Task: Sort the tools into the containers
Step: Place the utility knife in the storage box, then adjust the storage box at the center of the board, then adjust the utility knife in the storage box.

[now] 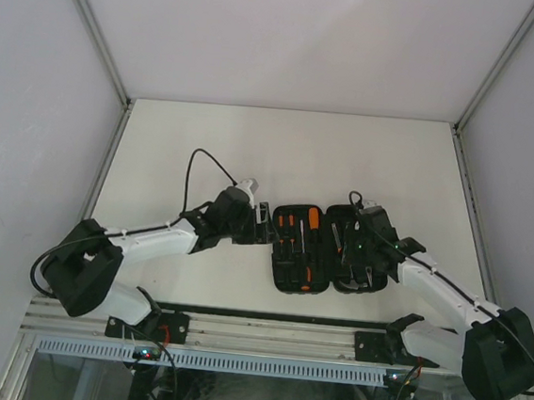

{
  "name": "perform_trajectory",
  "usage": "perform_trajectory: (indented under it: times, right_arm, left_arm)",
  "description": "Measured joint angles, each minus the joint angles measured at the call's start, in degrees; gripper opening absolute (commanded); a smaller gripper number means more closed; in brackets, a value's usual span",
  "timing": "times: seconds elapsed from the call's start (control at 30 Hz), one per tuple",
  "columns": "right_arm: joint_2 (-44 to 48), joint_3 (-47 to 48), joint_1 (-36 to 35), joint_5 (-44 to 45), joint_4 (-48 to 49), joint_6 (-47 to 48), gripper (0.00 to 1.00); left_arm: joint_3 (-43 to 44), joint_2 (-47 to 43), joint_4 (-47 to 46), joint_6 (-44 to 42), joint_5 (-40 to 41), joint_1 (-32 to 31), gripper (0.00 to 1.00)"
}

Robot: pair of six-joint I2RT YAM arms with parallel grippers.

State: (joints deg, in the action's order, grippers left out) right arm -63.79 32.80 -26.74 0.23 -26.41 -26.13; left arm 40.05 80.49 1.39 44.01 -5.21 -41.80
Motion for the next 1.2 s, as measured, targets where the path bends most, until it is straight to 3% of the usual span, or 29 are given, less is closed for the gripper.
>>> perform_trajectory:
  times: [0.33, 0.57, 0.87, 1.2]
  right_arm:
    - [2.9, 0.0, 0.0, -4.3, 0.2, 0.0, 0.29]
    - [6.4, 0.0, 0.1, -2.1, -1.5, -0.1, 0.30]
    - [5.2, 0.0, 1.0, -0.3, -1.8, -0.5, 0.31]
    - [-1.5, 1.0, 4.2, -7.3, 2.4, -0.2, 0.32]
  left_arm:
    - [0.0, 5.0, -2.5, 1.0, -0.5, -1.4, 0.57]
    - [0.2, 8.2, -3.7, 1.0, -0.8, -1.4, 0.43]
    - [1.1, 8.7, -3.4, -1.2, -0.6, -1.5, 0.41]
    - [1.2, 7.6, -1.5, -4.6, 0.0, 0.8, 0.41]
